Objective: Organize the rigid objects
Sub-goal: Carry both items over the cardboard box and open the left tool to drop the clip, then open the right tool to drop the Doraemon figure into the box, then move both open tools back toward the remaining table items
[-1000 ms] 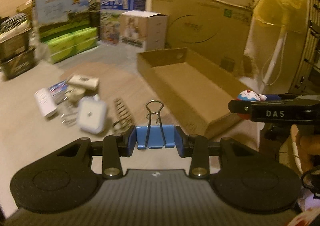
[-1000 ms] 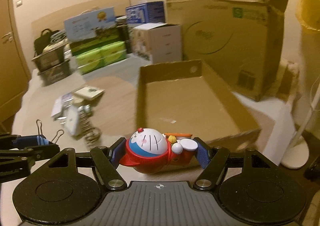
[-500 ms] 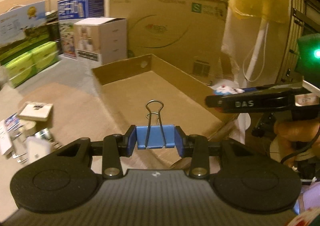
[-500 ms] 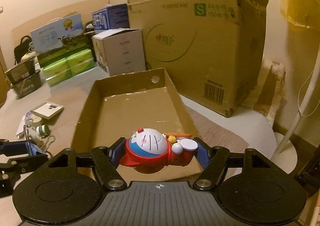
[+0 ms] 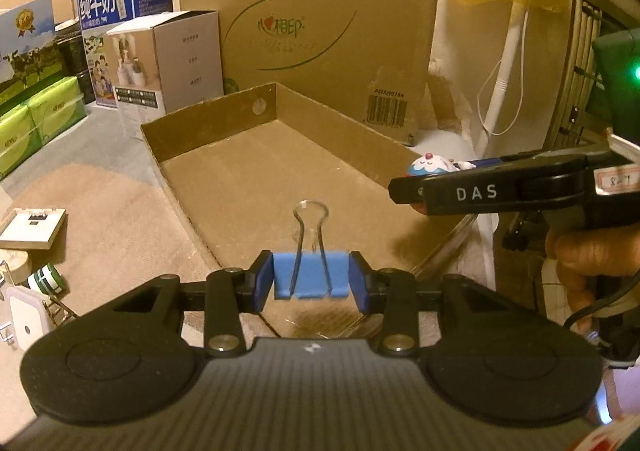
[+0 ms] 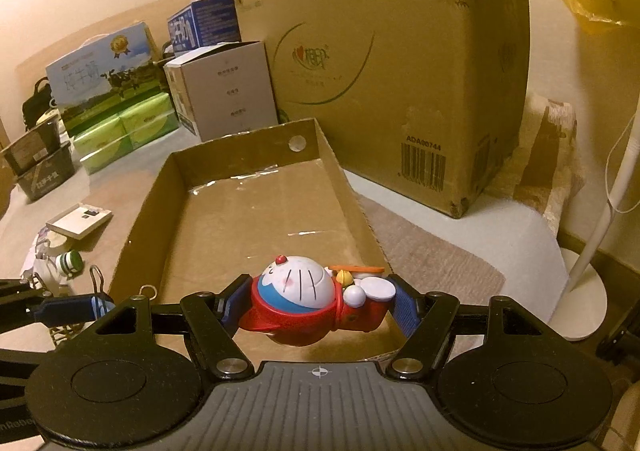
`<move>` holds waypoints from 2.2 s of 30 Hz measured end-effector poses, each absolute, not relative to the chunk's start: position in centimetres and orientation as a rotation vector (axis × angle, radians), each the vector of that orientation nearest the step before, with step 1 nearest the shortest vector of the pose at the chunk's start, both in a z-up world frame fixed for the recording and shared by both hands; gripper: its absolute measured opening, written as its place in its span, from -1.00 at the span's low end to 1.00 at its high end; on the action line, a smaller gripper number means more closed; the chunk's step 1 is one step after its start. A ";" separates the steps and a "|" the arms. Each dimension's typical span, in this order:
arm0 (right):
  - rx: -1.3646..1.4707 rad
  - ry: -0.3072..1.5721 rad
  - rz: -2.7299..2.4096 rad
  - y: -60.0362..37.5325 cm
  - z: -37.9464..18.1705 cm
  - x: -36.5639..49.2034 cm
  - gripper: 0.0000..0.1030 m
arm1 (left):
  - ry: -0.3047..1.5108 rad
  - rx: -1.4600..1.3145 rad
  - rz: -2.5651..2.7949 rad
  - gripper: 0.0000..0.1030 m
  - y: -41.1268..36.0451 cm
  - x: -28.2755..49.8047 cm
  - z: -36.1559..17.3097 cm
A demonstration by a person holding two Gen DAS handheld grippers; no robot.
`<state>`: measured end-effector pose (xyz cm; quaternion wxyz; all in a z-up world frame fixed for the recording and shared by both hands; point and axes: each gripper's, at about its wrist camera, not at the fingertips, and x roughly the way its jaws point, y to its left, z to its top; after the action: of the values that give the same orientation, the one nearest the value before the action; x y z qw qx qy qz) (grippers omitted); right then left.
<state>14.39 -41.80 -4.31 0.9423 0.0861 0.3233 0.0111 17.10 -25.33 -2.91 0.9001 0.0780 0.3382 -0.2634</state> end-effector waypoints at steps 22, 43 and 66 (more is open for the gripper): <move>0.130 0.670 0.010 -41.1 -5.1 14.4 0.38 | 0.671 0.076 -0.417 0.01 -20.9 16.3 -1.8; 0.184 0.595 0.014 -37.3 -2.0 8.3 0.62 | 0.647 -0.006 -0.260 0.32 -13.8 12.3 -0.4; 0.129 0.595 0.219 -25.6 -0.8 5.4 0.62 | 0.635 -0.077 -0.020 0.51 -1.4 7.6 0.0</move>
<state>5.43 -25.64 -0.81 0.9482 0.0635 0.2922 0.1077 7.60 -1.44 0.03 0.9493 -0.0377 0.3120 -0.0099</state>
